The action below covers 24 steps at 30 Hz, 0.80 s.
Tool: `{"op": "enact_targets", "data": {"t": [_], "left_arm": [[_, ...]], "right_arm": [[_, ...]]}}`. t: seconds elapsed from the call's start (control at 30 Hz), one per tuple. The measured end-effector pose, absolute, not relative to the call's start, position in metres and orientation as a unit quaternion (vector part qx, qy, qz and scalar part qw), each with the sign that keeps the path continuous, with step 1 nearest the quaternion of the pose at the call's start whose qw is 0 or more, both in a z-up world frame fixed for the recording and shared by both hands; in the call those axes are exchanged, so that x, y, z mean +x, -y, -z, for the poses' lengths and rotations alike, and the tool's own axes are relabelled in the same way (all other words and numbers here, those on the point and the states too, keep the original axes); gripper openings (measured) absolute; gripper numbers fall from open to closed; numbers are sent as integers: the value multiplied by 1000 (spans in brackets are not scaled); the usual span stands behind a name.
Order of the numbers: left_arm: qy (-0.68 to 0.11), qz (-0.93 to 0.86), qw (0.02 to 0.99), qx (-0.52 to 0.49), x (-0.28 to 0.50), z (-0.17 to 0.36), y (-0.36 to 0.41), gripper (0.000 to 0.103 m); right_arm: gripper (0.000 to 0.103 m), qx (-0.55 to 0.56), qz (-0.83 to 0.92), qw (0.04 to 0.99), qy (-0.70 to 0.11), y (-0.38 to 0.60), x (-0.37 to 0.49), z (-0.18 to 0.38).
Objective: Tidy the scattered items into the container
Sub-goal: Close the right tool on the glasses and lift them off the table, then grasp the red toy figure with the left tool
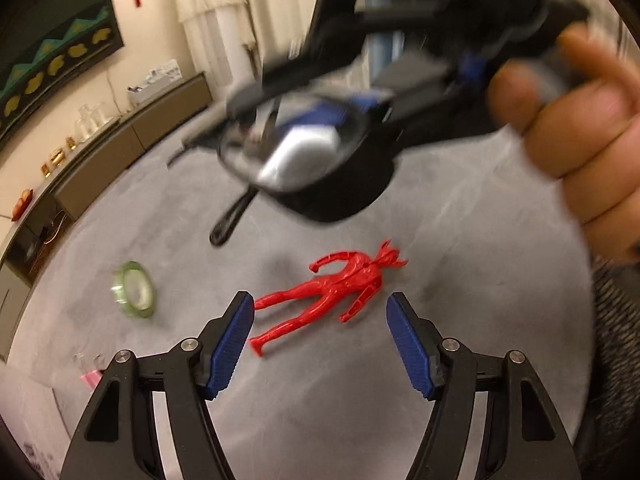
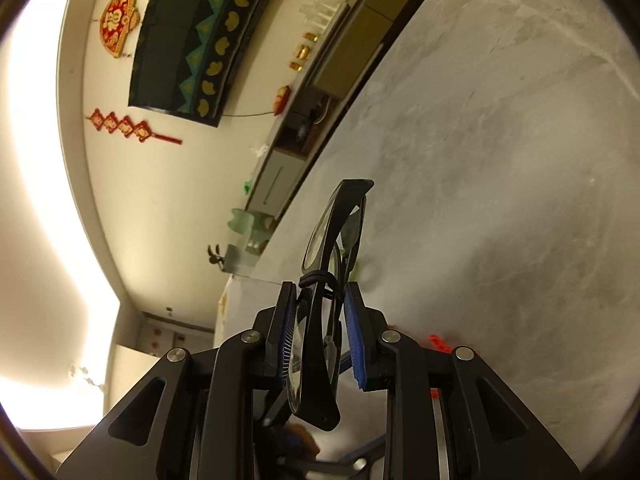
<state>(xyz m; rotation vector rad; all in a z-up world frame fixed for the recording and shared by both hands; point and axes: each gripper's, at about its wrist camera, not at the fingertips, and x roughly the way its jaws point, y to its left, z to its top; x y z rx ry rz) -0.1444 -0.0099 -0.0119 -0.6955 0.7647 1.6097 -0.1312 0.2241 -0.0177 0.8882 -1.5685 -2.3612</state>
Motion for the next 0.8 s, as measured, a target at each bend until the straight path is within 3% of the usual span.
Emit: {"op": "enact_targets", "data": {"t": [0.17,0.23,0.3,0.37,0.53,0.6,0.67,0.8], "left_arm": [[-345,-674,569,-321,-142,29,-15,59],[-328,-666,565,-360,-146,24,-19,47],[-298,-657,548,-422,-155,21,-19,25],[-285,-653,519,-472,-160,23,-13,21],[-298,-659,482,-495,-156,27,5,26],[-298,-684,482,-459,-159,21,6,51],[-299,-697,497,-422,-154,17,6,63],[-352,-697,511,-360,-147,27,-8,64]], "right_arm": [[25,295,807,57,508,-243,-114,11],[25,294,814,46,499,-249,-110,7],[25,294,817,39,494,-253,-106,3],[25,295,818,40,492,-254,-106,1],[25,314,822,43,473,-244,-111,0],[25,330,828,30,452,-241,-109,1],[25,348,840,10,417,-235,-109,0],[25,368,860,-13,353,-223,-111,-2]]}}
